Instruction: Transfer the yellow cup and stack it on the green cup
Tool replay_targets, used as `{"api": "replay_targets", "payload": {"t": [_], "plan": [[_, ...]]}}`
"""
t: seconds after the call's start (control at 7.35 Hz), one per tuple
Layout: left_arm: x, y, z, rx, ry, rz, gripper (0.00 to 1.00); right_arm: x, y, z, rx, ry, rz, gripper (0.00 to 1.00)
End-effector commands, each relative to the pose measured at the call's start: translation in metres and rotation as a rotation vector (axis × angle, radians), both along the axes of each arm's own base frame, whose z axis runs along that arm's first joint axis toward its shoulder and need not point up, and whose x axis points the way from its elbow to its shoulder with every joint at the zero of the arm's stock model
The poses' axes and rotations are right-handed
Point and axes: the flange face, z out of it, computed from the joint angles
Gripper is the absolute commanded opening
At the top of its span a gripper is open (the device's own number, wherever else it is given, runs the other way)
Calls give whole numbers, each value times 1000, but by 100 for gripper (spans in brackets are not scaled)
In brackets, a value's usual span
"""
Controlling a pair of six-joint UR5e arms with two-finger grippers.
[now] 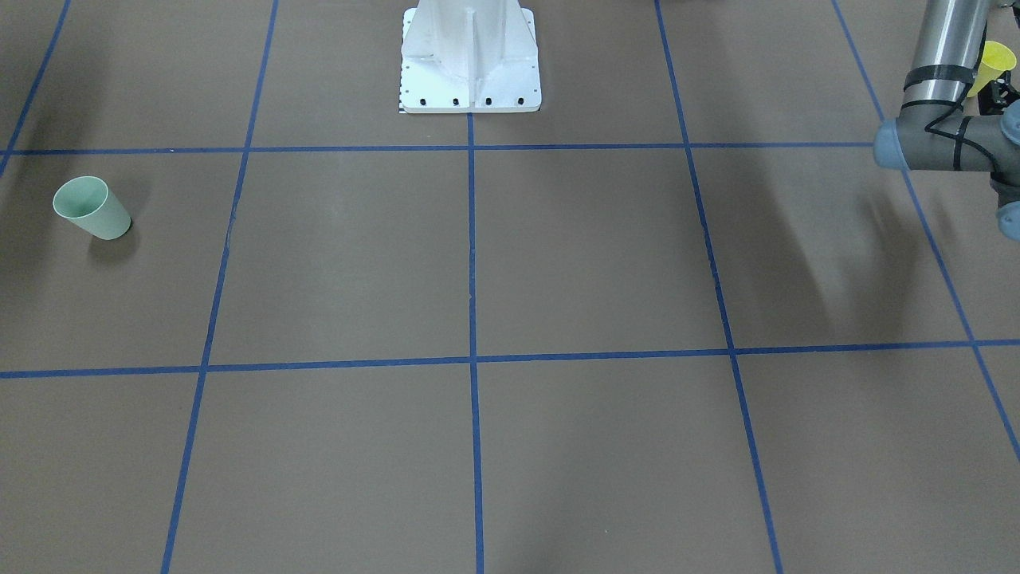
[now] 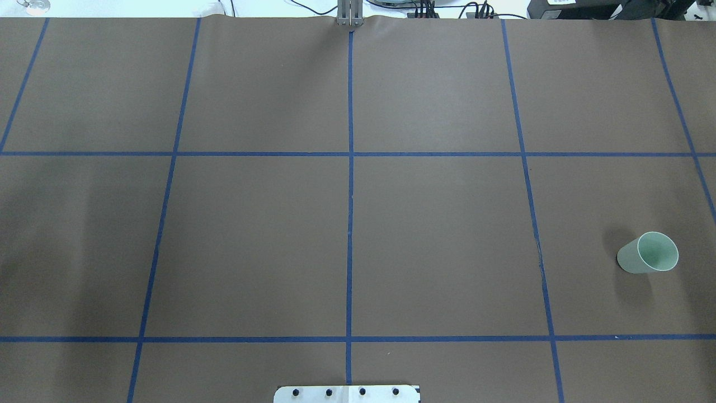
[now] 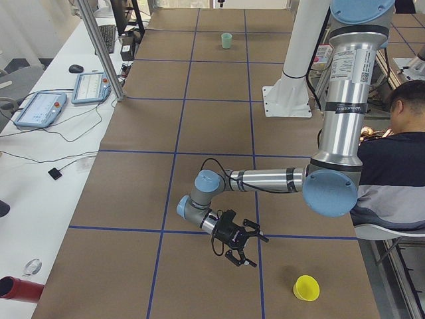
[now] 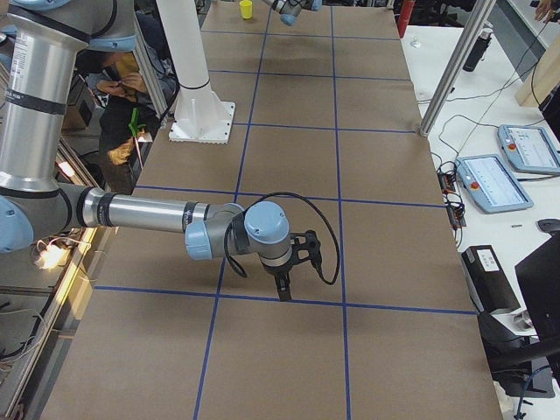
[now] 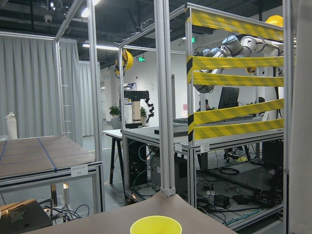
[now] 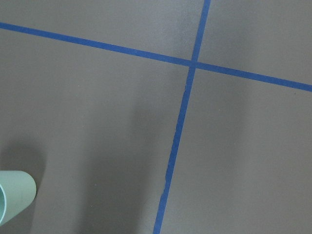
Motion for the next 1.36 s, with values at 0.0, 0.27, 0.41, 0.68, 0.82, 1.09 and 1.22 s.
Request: {"api": "replay_targets", "payload": {"t": [0.0, 0.27, 0.41, 0.68, 0.82, 1.09, 1.22], "plan": [[-6, 14, -3, 72, 43, -19, 100, 0, 1, 0, 2, 0, -1, 100], [-14, 37, 17, 92, 85, -43, 100, 0, 1, -1, 7, 0, -2, 100], [-16, 45, 24, 94, 99, -58, 100, 0, 5, 4, 34, -1, 1, 100], [-11, 61, 35, 74, 127, -101, 100, 0, 10, 9, 37, -2, 1, 100], [-1, 66, 37, 61, 146, -117, 100, 0, 11, 9, 37, -2, 1, 100], [25, 85, 50, 34, 176, -117, 100, 0, 11, 8, 38, -2, 1, 100], [23, 93, 64, 36, 182, -113, 100, 0, 11, 8, 38, -2, 1, 100]]}}
